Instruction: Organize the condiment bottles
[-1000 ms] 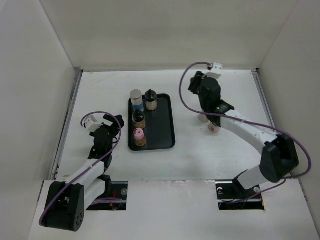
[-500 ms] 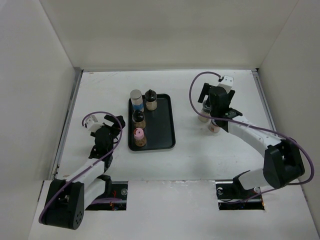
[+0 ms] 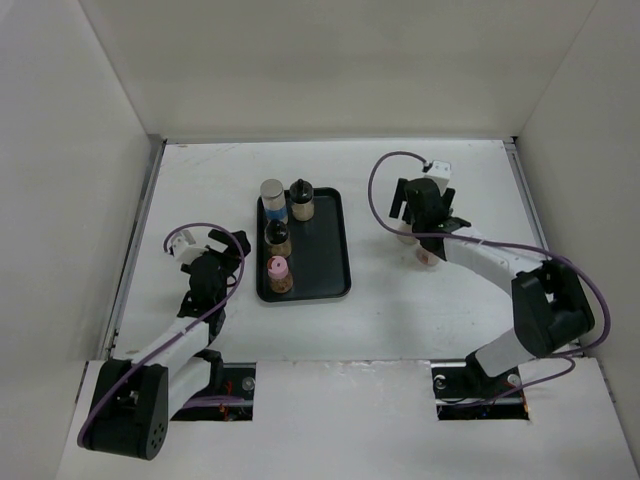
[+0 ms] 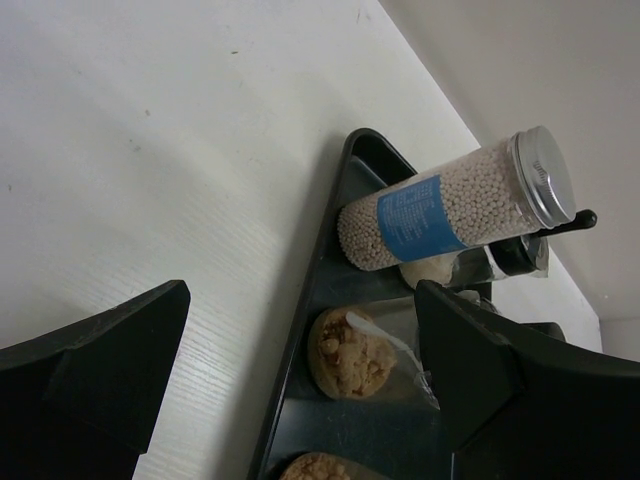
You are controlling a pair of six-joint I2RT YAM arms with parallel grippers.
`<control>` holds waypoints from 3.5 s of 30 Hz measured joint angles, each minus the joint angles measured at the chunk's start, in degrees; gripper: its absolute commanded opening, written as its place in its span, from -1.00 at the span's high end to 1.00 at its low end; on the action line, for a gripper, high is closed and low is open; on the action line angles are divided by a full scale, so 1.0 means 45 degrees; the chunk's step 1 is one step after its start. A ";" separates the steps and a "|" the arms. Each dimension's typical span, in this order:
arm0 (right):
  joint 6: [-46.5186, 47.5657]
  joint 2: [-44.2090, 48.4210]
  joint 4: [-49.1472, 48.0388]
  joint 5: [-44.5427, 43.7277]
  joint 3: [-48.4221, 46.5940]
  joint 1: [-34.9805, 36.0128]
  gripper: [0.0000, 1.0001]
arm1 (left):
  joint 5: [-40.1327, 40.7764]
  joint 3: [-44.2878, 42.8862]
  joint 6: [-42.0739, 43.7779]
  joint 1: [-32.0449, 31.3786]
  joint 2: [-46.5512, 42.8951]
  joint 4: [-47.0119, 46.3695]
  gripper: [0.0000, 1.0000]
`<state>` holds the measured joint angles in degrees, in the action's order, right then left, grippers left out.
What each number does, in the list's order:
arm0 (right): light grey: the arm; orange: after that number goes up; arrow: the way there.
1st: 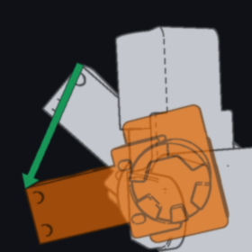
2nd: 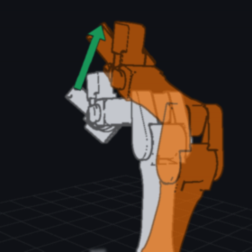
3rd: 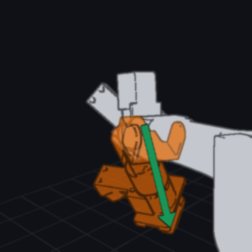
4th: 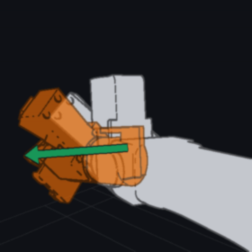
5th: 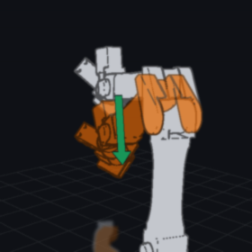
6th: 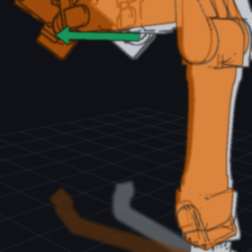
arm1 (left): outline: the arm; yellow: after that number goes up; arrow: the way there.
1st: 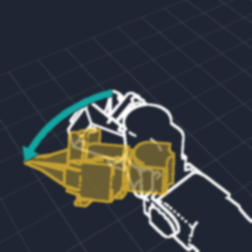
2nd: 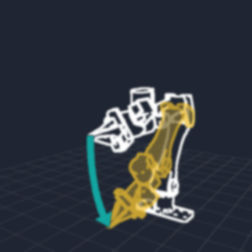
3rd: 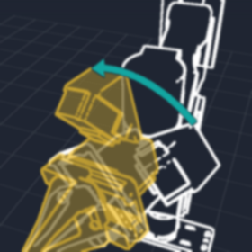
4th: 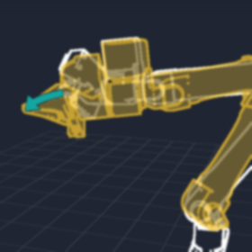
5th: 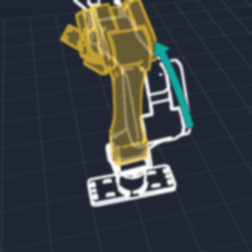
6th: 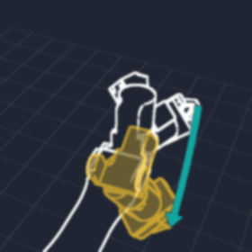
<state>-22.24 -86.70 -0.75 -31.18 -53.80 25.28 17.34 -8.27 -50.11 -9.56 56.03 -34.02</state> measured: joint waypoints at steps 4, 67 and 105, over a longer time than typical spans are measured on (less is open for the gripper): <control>-0.0039 -0.0364 0.0092 0.0044 -0.0107 0.0112 -0.45 | 0.0015 0.0000 0.0000 0.0005 -0.0117 -0.0019 -1.00; 0.0933 -0.4226 -0.2764 0.1496 -0.5309 0.3259 -0.07 | 0.0029 0.0000 0.0034 0.0015 -0.0243 -0.0005 -1.00; -0.1928 0.2050 0.0291 -0.1812 0.3531 0.0097 -0.48 | -0.0155 0.0000 -0.0073 -0.0044 -0.0102 -0.0019 -1.00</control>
<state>-30.92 -77.47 0.56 -39.33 -37.91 25.71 16.64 -8.27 -50.43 -9.76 55.57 -34.11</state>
